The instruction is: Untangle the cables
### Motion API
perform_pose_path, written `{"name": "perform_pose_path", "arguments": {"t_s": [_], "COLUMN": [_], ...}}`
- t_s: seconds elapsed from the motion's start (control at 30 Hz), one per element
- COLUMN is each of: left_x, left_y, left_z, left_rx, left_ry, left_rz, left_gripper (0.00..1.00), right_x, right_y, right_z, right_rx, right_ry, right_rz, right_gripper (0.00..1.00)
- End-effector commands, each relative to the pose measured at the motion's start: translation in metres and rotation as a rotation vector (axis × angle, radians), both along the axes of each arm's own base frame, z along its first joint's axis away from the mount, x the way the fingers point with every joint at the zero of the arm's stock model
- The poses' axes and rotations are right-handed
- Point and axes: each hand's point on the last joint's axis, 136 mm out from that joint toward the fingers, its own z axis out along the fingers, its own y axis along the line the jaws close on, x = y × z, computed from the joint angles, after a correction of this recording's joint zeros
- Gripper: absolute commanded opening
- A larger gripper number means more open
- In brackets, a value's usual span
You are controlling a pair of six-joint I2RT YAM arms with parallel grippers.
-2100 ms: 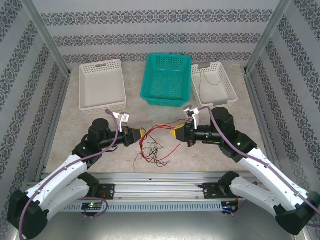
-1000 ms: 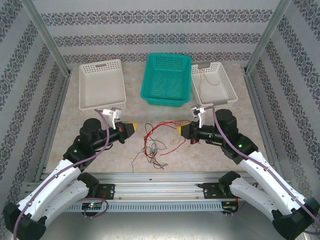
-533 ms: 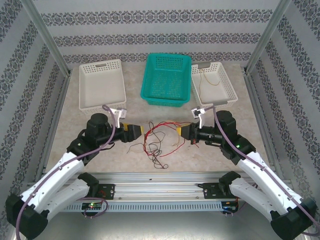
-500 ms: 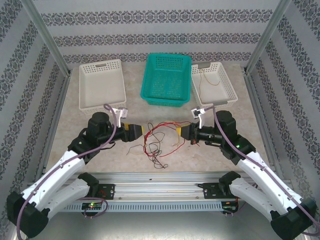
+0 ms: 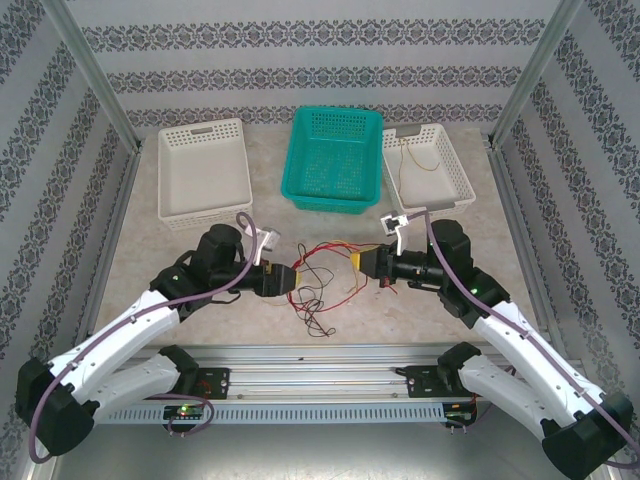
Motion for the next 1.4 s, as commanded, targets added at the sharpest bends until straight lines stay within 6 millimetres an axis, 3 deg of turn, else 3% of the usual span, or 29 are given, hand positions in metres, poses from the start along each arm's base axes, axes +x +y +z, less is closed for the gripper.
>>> {"name": "perform_pose_path", "arguments": {"t_s": [0.0, 0.2, 0.4, 0.53, 0.7, 0.9, 1.07, 1.23, 1.37], "left_x": [-0.002, 0.008, 0.013, 0.015, 0.013, 0.000, -0.012, -0.020, -0.023], "left_y": [0.003, 0.013, 0.015, 0.014, 0.018, 0.034, 0.043, 0.061, 0.087], "left_z": [-0.019, -0.030, -0.034, -0.036, -0.024, -0.001, 0.011, 0.015, 0.021], "left_rx": [0.059, 0.136, 0.156, 0.162, 0.160, 0.172, 0.177, 0.252, 0.355], "left_ry": [0.013, -0.002, -0.006, -0.001, -0.021, -0.058, -0.064, -0.082, -0.116], "left_rz": [0.003, 0.062, 0.080, 0.083, 0.092, 0.109, 0.106, 0.120, 0.176], "left_gripper": [0.53, 0.52, 0.43, 0.28, 0.04, 0.00, 0.00, 0.00, 0.00], "right_x": [-0.004, -0.008, -0.010, -0.011, -0.002, 0.031, 0.059, 0.069, 0.072], "right_y": [0.006, 0.007, 0.009, 0.010, 0.001, -0.033, -0.078, -0.114, -0.148], "right_z": [0.029, 0.030, 0.029, 0.029, 0.017, -0.020, -0.054, -0.073, -0.080], "right_rx": [0.052, 0.053, 0.053, 0.051, -0.014, -0.147, -0.203, -0.206, -0.240], "right_ry": [-0.072, -0.074, -0.075, -0.078, -0.067, 0.024, 0.157, 0.255, 0.291], "right_rz": [0.032, 0.042, 0.051, 0.054, -0.018, -0.246, -0.468, -0.618, -0.739], "right_gripper": [0.00, 0.00, 0.00, 0.00, 0.00, 0.00, 0.00, 0.00, 0.00]}}
